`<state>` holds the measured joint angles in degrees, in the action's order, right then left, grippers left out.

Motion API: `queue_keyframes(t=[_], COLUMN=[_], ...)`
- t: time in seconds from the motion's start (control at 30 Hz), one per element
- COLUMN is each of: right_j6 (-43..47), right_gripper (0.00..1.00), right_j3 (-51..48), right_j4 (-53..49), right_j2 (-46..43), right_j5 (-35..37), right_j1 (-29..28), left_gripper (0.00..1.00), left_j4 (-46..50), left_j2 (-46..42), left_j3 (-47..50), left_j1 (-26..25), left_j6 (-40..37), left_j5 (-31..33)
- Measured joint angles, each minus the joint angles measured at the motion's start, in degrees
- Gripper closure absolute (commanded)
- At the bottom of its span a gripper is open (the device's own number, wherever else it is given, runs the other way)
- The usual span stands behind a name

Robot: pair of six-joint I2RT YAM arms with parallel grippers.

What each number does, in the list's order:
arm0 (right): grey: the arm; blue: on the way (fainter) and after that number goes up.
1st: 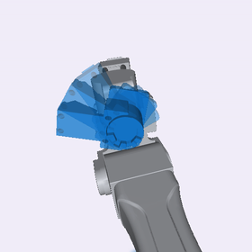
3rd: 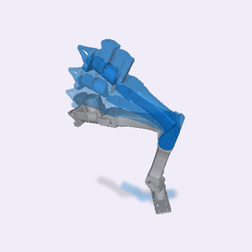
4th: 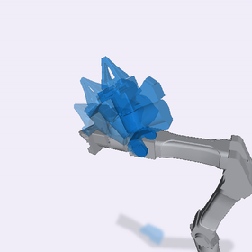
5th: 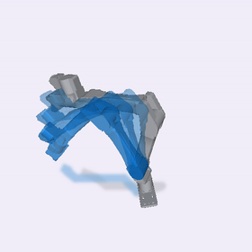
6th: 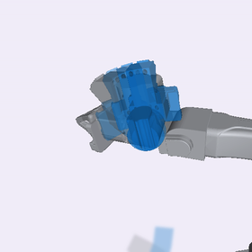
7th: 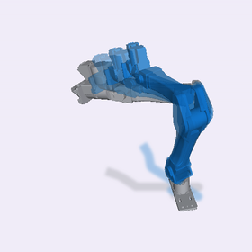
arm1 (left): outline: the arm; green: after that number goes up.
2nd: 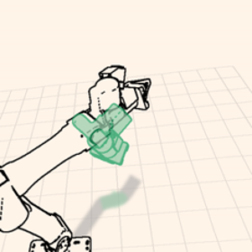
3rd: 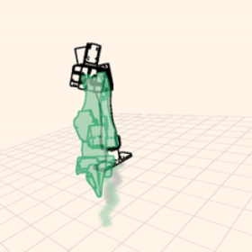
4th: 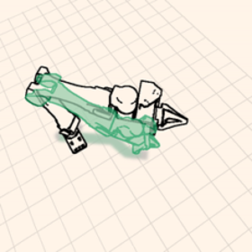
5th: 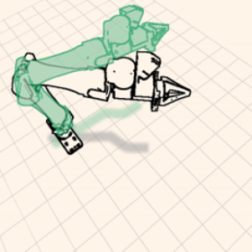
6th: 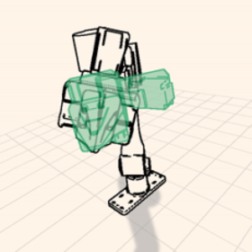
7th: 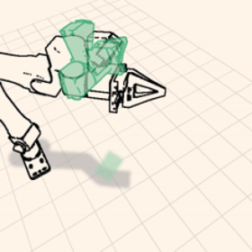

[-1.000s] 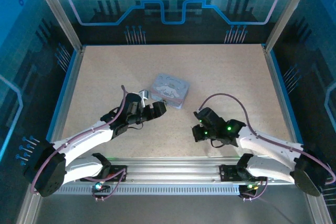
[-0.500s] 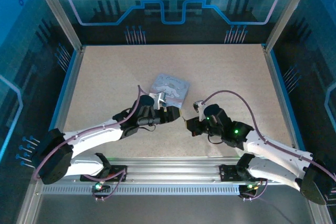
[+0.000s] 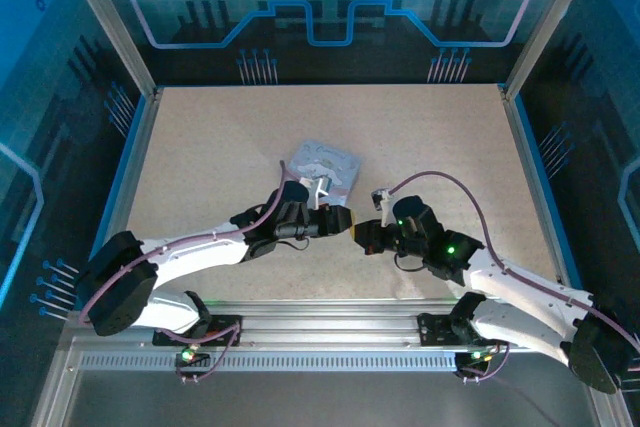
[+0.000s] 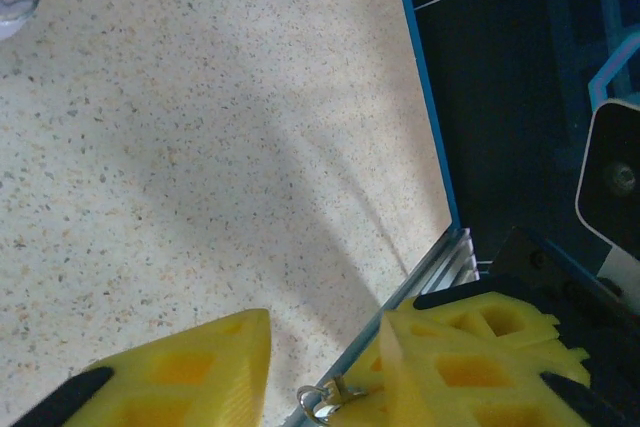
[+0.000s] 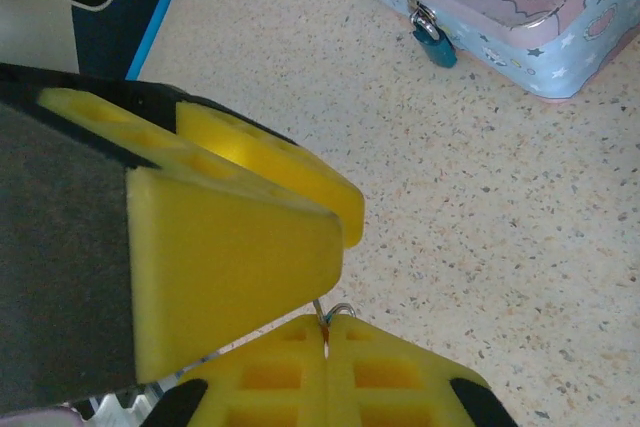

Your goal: Unlock a padlock with a key

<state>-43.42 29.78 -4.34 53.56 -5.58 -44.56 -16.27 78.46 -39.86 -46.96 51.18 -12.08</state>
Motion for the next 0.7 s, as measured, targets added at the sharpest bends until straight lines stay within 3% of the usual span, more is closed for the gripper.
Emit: queue_keyframes(t=[0.3,0.5,0.7], right_j6=[-0.98,-1.36,-1.64], right_gripper=[0.93,0.82,0.73], right_j3=[-1.29,-3.80,-8.76], right_j4=[1.55,3.58,8.15], right_j2=[-0.22,-2.36,-5.42], right_j5=[-2.58,-8.41,-16.63], right_j1=[1.68,5.92,15.15], left_gripper=[0.99,1.00,1.00], left_j4=[-0.44,-0.55,1.22], left_j2=[0.26,0.20,-0.96], left_j3=[-0.20,-0.37,-0.39], left_j1=[-0.09,-0.35,-0.35], left_j6=[-0.11,-0.59,-2.23], left_j5=[0.00,0.09,0.46])
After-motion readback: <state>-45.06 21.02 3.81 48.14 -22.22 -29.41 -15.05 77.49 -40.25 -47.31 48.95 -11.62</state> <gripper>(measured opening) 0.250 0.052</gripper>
